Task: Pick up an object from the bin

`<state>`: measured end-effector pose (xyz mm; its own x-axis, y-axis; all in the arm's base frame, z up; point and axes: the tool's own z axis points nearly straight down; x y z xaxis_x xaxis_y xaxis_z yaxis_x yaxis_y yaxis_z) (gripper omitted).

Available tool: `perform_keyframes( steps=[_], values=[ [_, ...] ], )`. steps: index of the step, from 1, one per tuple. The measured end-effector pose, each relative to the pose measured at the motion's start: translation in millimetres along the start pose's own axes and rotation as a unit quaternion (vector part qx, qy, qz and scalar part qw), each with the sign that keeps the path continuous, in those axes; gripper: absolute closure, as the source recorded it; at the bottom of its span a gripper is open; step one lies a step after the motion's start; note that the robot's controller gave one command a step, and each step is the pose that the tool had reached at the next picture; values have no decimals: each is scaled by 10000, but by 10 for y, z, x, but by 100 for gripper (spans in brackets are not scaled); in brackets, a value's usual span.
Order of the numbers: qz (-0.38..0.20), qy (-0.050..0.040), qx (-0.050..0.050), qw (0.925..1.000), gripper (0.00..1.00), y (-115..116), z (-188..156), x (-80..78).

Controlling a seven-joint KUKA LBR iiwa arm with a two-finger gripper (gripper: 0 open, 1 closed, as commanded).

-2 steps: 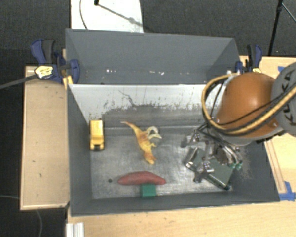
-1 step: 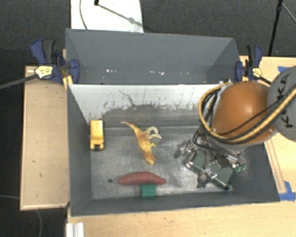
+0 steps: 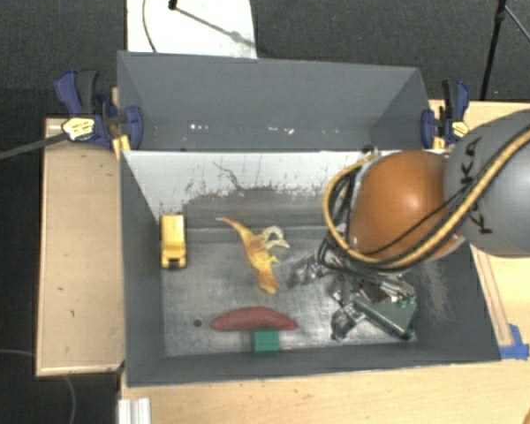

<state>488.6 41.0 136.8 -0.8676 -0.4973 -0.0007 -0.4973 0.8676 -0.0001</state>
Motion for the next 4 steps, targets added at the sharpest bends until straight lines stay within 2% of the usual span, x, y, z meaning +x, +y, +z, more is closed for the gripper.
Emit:
perform_keyframes(
  steps=[1, 2, 3, 4],
  values=[
    [-428, -4, -2, 9991, 0, 230, 217, -101],
    [-83, -12, 2, 10000, 0, 375, 609, -193],
    [-545, -84, 20, 9985, 100, 803, 636, -404],
    [-543, -84, 20, 9985, 100, 802, 636, -404]
  ],
)
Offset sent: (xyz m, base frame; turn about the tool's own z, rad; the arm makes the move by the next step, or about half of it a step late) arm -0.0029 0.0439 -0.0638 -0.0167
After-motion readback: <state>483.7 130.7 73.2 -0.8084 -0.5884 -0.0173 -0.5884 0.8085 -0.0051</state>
